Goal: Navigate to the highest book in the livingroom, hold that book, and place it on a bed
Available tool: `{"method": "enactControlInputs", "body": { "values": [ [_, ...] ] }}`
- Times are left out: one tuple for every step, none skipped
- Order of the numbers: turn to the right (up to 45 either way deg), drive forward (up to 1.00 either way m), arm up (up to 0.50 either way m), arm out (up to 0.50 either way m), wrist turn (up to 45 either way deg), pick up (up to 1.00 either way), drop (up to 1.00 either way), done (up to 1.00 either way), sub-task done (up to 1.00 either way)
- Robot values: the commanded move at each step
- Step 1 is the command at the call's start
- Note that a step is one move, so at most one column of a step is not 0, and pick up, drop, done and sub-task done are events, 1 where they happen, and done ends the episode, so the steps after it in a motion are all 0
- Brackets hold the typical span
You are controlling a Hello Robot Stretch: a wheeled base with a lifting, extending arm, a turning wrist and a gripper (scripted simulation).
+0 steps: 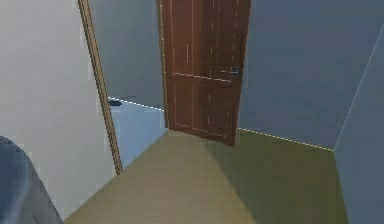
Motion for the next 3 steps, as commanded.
{"method": "enactControlInputs", "body": {
  "values": [
    [-3.0, 0.00, 0.00, 0.00, 0.0, 0.00, 0.00, 0.00, 0.00],
    [0.0, 0.35, 0.00, 0.00, 0.0, 0.00, 0.00, 0.00, 0.00],
    [-45.0, 0.00, 0.00, 0.00, 0.0, 0.00, 0.00, 0.00, 0.00]
  ]
}}
